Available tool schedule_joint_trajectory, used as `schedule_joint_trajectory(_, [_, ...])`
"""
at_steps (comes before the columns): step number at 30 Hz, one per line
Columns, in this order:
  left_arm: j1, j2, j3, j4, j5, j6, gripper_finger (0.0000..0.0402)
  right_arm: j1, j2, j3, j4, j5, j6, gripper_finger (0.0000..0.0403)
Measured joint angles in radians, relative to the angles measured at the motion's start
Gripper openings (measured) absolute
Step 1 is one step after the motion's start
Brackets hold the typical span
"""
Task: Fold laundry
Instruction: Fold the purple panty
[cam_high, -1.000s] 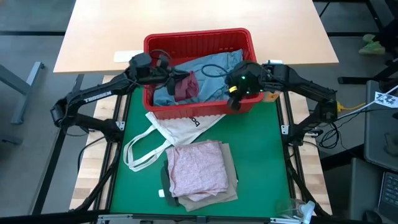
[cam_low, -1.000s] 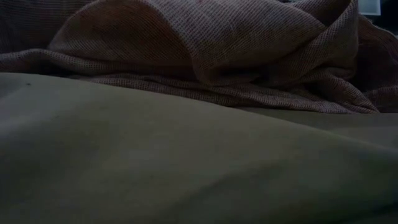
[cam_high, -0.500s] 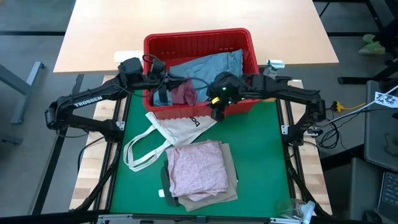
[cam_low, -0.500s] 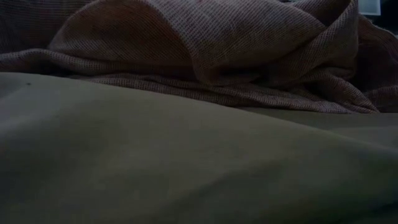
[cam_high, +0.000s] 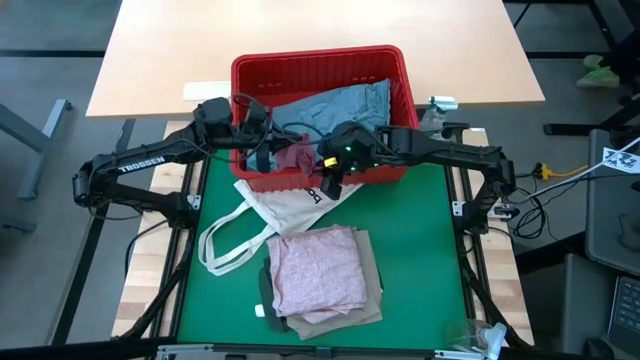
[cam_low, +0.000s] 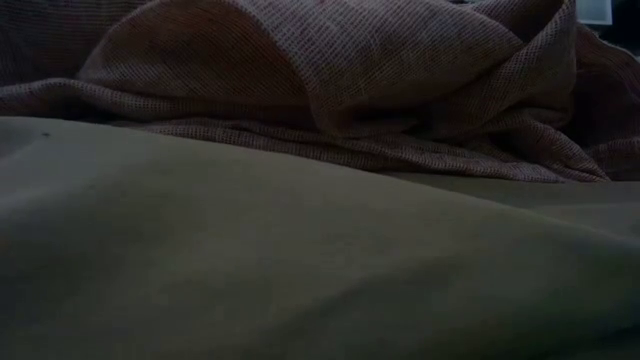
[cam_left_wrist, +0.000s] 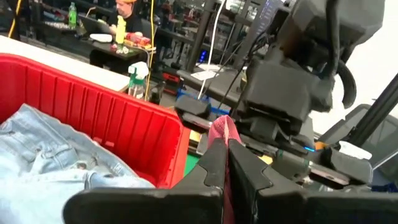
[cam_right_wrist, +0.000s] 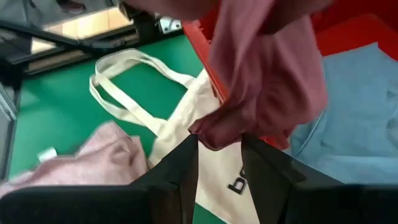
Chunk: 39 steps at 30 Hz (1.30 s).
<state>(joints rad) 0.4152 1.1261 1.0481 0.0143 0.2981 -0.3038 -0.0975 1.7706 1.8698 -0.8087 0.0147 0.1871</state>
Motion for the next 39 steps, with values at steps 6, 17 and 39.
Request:
schedule_joint_trajectory(6, [0.0, 0.0, 0.0, -0.03, -0.001, 0.0, 0.0, 0.0, 0.0, 0.0, 0.001, -0.028, 0.032, 0.0122])
schedule_joint_trajectory(17, [0.0, 0.0, 0.0, -0.031, -0.002, 0.0, 0.0, 0.0, 0.0, 0.0, 0.049, -0.026, 0.105, 0.0122])
schedule_joint_trajectory(39, [0.0, 0.0, -0.002, -0.03, -0.001, 0.0, 0.0, -0.001, 0.003, 0.002, 0.056, 0.159, 0.097, 0.0099])
